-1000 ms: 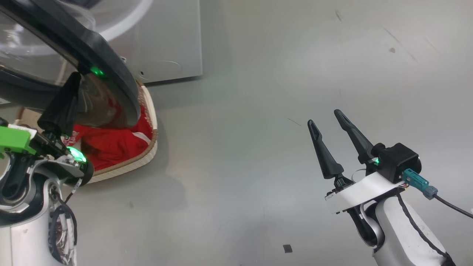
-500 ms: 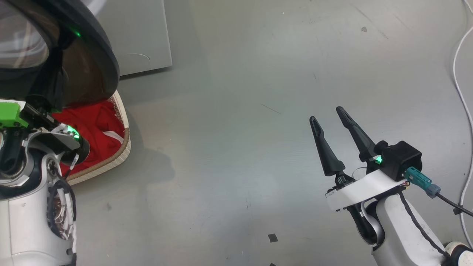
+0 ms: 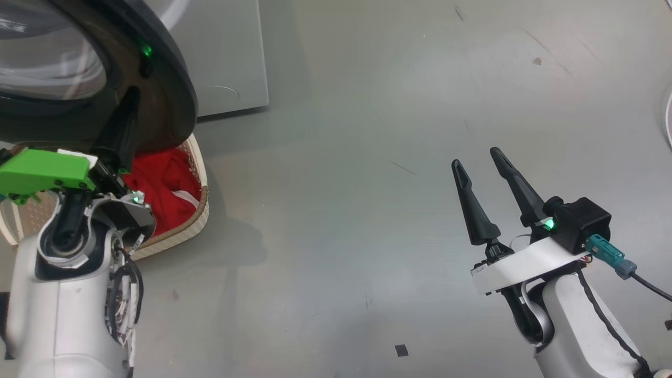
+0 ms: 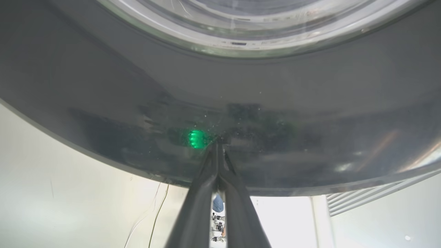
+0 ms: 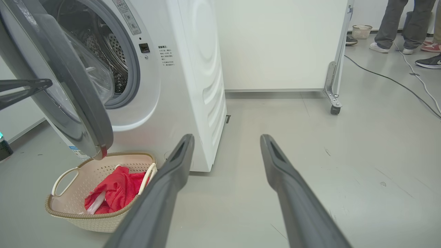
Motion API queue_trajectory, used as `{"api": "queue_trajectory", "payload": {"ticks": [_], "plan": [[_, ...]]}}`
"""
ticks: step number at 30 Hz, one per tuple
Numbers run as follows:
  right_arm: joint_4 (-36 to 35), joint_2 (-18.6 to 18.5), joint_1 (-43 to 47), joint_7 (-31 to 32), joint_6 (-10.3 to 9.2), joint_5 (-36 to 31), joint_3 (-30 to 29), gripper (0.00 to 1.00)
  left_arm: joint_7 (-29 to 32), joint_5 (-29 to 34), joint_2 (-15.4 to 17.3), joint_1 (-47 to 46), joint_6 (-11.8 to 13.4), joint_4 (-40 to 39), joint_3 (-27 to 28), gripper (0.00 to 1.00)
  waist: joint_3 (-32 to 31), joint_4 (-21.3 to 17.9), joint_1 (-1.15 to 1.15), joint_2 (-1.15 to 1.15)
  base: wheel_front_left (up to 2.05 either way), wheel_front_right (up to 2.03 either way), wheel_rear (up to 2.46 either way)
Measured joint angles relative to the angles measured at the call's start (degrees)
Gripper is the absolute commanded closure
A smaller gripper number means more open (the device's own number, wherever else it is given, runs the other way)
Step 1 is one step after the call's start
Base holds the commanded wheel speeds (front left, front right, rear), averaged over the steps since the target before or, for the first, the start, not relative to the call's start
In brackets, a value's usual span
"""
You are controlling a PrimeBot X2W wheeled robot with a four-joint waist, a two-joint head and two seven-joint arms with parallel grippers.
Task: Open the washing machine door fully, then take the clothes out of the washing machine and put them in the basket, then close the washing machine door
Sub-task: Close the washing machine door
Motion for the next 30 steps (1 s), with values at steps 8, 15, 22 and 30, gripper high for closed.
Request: {"api": "queue_trajectory", "payload": {"ticks": [8, 15, 22, 30], "plan": [[0.2, -0.9, 0.6, 0.0, 0.0, -0.1, -1.4, 0.0, 0.2, 14.7, 5.0, 5.9, -4.2, 2.9, -8.8, 1.0, -2.5, 3.3, 0.0, 0.0, 0.0, 0.0, 0.0], [0.3, -1.8, 2.1, 0.0, 0.0, -0.3, -2.4, 0.0, -5.6, 31.9, 11.3, 7.9, -7.5, 2.4, -15.1, 1.0, -4.5, 7.3, 0.0, 0.0, 0.0, 0.0, 0.0], [0.3, -2.5, 2.8, -0.1, 0.0, -0.6, -2.7, 0.0, -13.5, 42.7, 12.8, 9.5, -7.6, 1.3, -18.5, 1.0, -6.5, 11.7, 0.0, 0.0, 0.0, 0.0, 0.0], [0.1, -2.8, 4.0, -0.1, 0.0, -0.6, -2.7, 0.0, -22.4, 49.8, 12.9, 11.7, -8.0, 0.9, -19.4, 1.0, -9.1, 16.2, 0.0, 0.0, 0.0, 0.0, 0.0]]}}
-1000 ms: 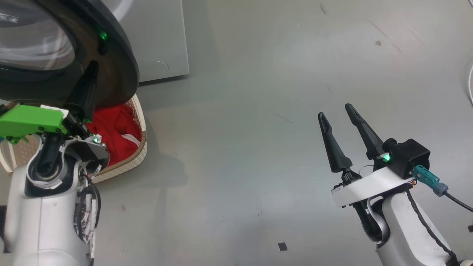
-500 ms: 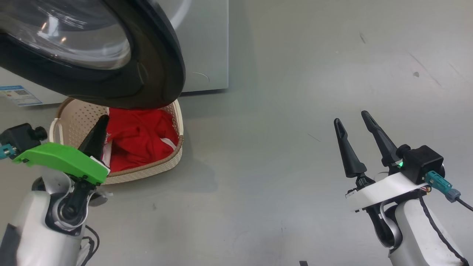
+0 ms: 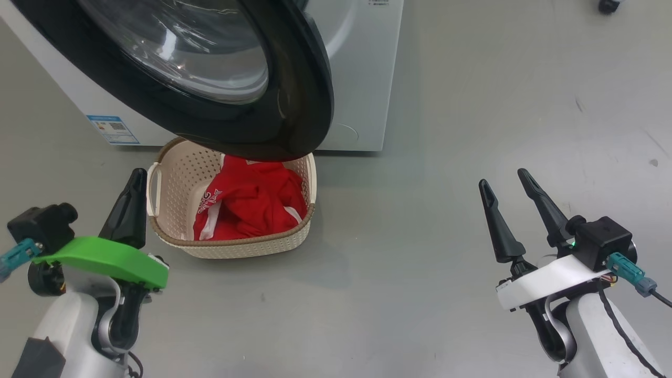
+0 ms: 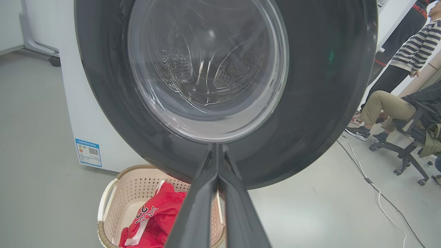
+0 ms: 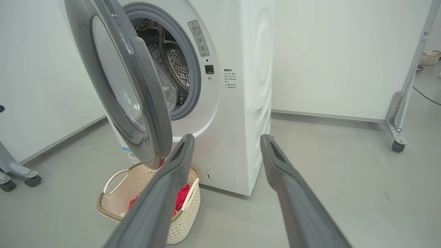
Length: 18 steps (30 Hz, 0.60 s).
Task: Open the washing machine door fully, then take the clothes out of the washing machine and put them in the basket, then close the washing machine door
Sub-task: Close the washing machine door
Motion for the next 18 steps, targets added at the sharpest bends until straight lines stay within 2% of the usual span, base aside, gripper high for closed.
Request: {"api": "queue_trajectory", "payload": {"ticks": [8, 18], "plan": [[-0.2, -0.3, 1.1, 0.0, 0.0, 0.0, 0.0, 0.0, -7.7, 3.3, -0.9, 4.0, 0.8, 0.0, 0.5, 1.0, -2.8, 3.2, 0.0, 0.0, 0.0, 0.0, 0.0], [-0.4, -0.2, 1.5, 0.0, 0.0, 0.0, 0.8, 0.0, -8.4, 10.3, -0.1, 6.8, 2.6, -1.4, 0.4, 1.0, -4.9, 5.4, 0.0, 0.0, 0.0, 0.0, 0.0]]}}
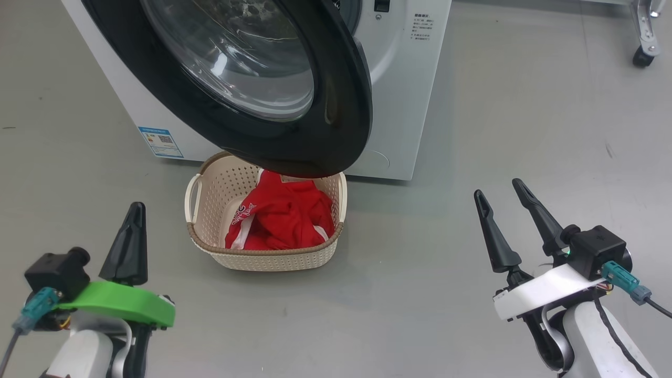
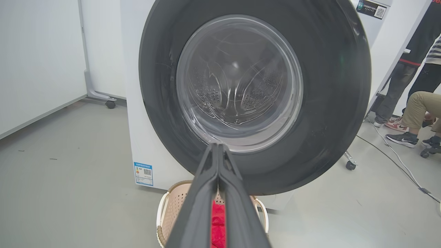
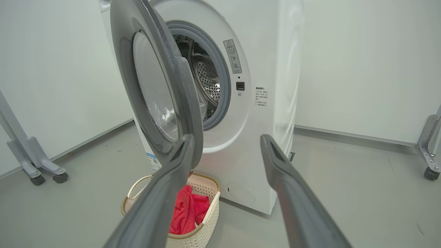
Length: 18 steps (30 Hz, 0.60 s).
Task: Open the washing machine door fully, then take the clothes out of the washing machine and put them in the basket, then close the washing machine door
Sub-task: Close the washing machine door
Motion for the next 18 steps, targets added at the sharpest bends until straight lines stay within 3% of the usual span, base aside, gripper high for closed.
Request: {"api": "queue_trajectory", "payload": {"ticks": [5, 6, 7, 8, 18], "plan": [[-0.1, 0.0, 0.0, 0.0, 0.0, 0.0, 0.1, 0.0, -0.1, 2.8, -0.3, 1.7, 0.5, -0.4, -0.5, 1.0, -0.5, 0.3, 0.0, 0.0, 0.0, 0.0, 0.0], [-0.1, 0.1, 0.0, 0.0, 0.0, 0.0, 0.1, 0.0, -0.1, 3.7, -0.1, 2.0, 0.5, -0.5, -0.8, 0.72, -0.6, 0.3, 0.0, 0.0, 0.0, 0.0, 0.0], [-0.2, 0.1, 0.0, 0.0, 0.0, 0.0, 0.1, 0.0, -0.1, 4.8, -0.1, 2.2, 0.7, -0.6, -1.0, 0.55, -0.6, 0.4, 0.0, 0.0, 0.0, 0.0, 0.0], [-0.2, 0.2, 0.0, 0.0, 0.0, 0.0, 0.1, 0.0, -0.1, 5.2, -0.2, 2.5, 0.8, -0.7, -1.0, 0.0, -0.7, 0.4, 0.0, 0.0, 0.0, 0.0, 0.0], [-0.2, 0.2, 0.6, 0.0, 0.0, 0.0, 0.0, 0.0, -0.1, 9.4, -1.6, 3.4, 1.5, -3.9, 0.4, 0.0, -1.1, 0.9, 0.0, 0.0, 0.0, 0.0, 0.0]]}}
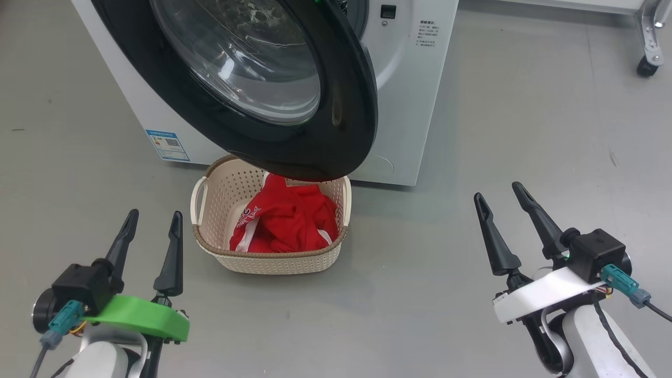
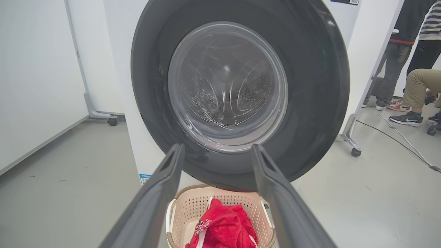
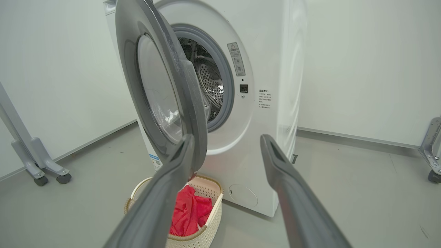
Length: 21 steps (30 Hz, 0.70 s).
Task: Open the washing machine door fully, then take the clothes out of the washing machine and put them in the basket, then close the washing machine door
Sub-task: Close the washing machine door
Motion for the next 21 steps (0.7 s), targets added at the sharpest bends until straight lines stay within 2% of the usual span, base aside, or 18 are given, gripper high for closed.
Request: {"api": "queue_trajectory", "payload": {"ticks": [10, 15, 21], "plan": [[0.1, 0.3, 0.5, 0.0, 0.0, 0.0, 0.5, 0.0, 0.0, 2.5, -1.3, 2.6, 0.0, -1.2, 1.1, 0.0, -0.8, 0.2, 0.0, 0.0, 0.0, 0.0, 0.0], [0.2, 0.3, 0.9, 0.0, 0.0, 0.0, 0.4, 0.0, 0.0, 2.4, -3.0, 3.2, -0.1, -1.6, 2.0, 0.0, -1.0, 0.0, 0.0, 0.0, 0.0, 0.0, 0.0], [0.3, 0.6, 1.3, 0.0, 0.0, -0.2, 0.1, 0.0, 0.0, 3.4, -3.0, 3.8, -0.4, -1.7, 2.4, 0.0, -1.5, -0.1, 0.0, 0.0, 0.0, 0.0, 0.0]]}}
